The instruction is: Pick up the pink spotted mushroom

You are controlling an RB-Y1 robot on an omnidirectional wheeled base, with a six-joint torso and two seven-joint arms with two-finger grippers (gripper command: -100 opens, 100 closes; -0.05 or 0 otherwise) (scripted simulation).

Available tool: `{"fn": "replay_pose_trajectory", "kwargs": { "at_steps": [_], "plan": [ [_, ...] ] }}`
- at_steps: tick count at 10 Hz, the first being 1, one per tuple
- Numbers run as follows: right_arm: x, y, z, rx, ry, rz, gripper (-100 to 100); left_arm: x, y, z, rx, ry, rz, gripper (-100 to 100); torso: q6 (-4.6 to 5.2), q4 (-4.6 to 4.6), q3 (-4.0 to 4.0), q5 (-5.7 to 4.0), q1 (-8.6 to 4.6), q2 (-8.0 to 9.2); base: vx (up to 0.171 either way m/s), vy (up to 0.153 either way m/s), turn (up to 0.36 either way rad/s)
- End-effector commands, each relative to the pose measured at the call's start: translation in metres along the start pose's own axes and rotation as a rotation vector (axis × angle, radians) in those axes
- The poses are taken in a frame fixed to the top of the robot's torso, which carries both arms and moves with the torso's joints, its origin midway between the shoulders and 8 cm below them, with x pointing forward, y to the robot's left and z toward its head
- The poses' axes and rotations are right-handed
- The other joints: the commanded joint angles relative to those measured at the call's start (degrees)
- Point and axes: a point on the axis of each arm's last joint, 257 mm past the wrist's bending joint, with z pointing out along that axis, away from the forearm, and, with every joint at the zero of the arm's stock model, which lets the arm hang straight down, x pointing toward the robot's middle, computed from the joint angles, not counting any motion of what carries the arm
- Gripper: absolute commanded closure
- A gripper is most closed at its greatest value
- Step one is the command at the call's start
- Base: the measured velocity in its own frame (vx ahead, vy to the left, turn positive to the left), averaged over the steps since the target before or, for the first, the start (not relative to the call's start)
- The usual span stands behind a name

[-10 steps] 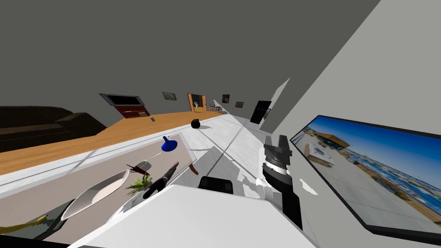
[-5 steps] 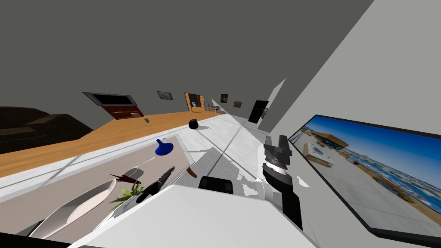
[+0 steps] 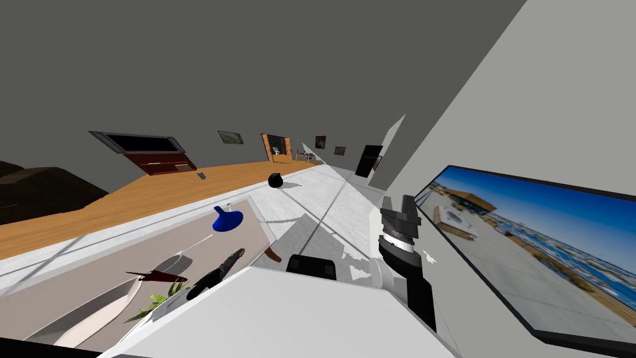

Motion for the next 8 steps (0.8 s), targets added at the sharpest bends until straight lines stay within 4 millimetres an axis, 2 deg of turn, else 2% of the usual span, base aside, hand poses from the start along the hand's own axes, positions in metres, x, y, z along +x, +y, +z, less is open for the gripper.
{"fn": "replay_pose_trajectory", "kwargs": {
  "at_steps": [1,2,3,4,5,8],
  "plan": [
    [0.0,0.0,0.0,0.0,0.0,0.0,0,-0.004,0.013,-0.001,-0.027,-0.004,0.01,-100,0.0,0.0,0.0,0.0,0.0,0.0,0.052,0.008,-0.055],
    [0.0,0.0,0.0,0.0,0.0,0.0,0,-0.006,0.02,-0.002,-0.044,-0.004,0.016,-100,0.01,0.02,0.04,0.0,0.01,0.06,0.06,0.002,-0.095],
    [0.0,0.0,0.0,0.0,0.0,0.0,0,-0.005,0.014,-0.001,-0.033,-0.004,0.011,-100,0.02,0.02,0.04,0.0,-0.01,0.06,0.028,0.001,-0.018],
    [0.0,0.0,0.0,0.0,0.0,0.0,0,-0.006,0.015,-0.001,-0.035,-0.004,0.012,0,-0.01,0.03,0.09,0.0,-0.03,0.16,0.005,0.001,0.003],
    [0.0,0.0,0.0,0.0,0.0,0.0,0,0.003,0.01,0.004,-0.03,-0.003,0.017,-100,0.0,0.05,0.14,0.0,-0.03,0.24,0.01,0.038,0.049],
    [0.0,0.0,0.0,0.0,0.0,0.0,0,0.015,0.003,0.01,-0.025,0.001,0.023,-100,0.0,0.06,0.15,0.05,0.22,0.25,0.01,0.064,0.033]
  ]
}}
